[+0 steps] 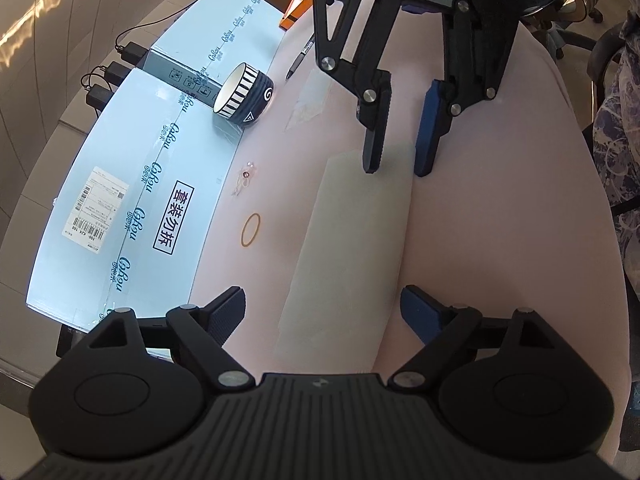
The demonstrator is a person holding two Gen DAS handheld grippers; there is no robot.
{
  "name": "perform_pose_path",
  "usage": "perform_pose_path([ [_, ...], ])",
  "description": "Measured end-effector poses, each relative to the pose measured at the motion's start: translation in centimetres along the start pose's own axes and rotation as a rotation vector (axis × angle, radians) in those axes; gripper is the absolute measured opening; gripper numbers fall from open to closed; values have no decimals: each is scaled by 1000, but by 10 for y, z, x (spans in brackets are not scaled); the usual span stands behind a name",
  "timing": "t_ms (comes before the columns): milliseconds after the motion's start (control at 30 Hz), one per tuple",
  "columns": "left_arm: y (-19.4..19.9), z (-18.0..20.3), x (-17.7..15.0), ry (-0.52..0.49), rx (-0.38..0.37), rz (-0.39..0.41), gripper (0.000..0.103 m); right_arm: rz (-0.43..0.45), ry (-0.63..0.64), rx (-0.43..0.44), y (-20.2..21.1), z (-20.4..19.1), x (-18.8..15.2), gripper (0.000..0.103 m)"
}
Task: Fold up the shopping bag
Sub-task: 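Close the right gripper on one strip end while the left gripper grasps the other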
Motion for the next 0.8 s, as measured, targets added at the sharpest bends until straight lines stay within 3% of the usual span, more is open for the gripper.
perform_pose_path([
  [67, 0, 1, 1, -3, 5, -1, 84, 4, -6, -3, -3, -3, 0, 6],
  [233, 0, 3, 2, -13, 16, -5, 84, 16, -51, -14, -4, -2, -2, 5],
  [467, 8, 14, 10, -88, 76, -4, 81, 85, -318, 103, 12, 34, -17, 5],
  [667, 12, 18, 16, -182, 37, 54, 80, 170, -520, 189, 32, 65, -40, 5],
  [733, 10, 18, 19, -207, 15, 63, 68, 186, -556, 191, 35, 71, -45, 5],
  [800, 5, 20, 22, -248, -22, 62, 48, 194, -581, 190, 37, 74, -51, 5],
])
Point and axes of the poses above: each gripper's, at about its wrist camera, not at the fingertips, and y roughly against the way its jaws point, z to its right, x to its top, the point moved 1 cm from there along -y, roughly the way its jaws point, and after that the axes turned 7 degrees about x, right-handed, at the moved point
